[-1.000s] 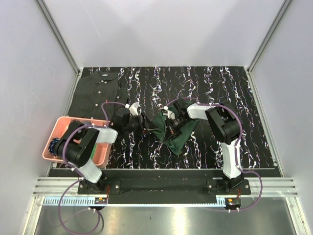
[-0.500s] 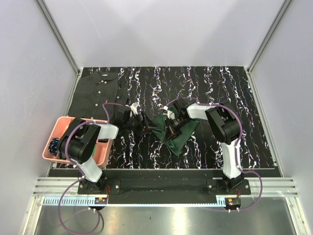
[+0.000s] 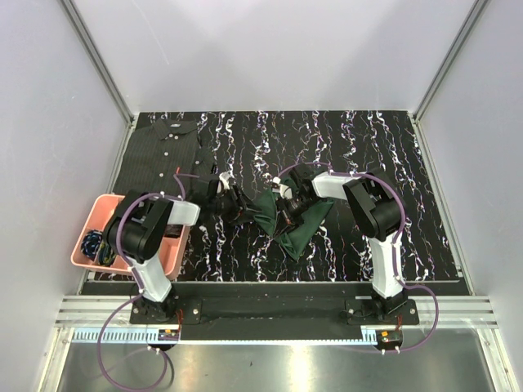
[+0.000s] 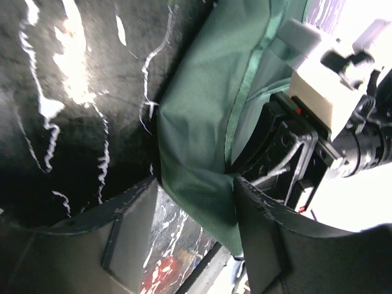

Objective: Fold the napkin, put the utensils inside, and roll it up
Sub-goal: Roll the napkin with the utensil

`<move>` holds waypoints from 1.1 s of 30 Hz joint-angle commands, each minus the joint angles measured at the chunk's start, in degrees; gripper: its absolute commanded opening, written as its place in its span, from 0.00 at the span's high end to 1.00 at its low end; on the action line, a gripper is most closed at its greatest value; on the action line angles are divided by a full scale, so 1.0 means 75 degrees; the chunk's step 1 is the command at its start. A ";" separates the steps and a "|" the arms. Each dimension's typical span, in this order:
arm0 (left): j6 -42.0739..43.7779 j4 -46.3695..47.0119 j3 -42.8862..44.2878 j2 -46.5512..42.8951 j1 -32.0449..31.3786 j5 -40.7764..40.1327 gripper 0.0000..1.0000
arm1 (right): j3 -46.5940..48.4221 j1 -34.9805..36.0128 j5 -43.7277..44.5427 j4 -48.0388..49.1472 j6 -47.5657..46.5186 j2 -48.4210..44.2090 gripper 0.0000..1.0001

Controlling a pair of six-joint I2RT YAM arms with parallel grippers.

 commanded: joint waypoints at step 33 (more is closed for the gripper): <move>0.1602 -0.4154 0.2042 0.0852 0.0391 0.0881 0.99 | 0.0205 0.0548 0.3660 -0.0006 -0.0619 -0.2877 0.46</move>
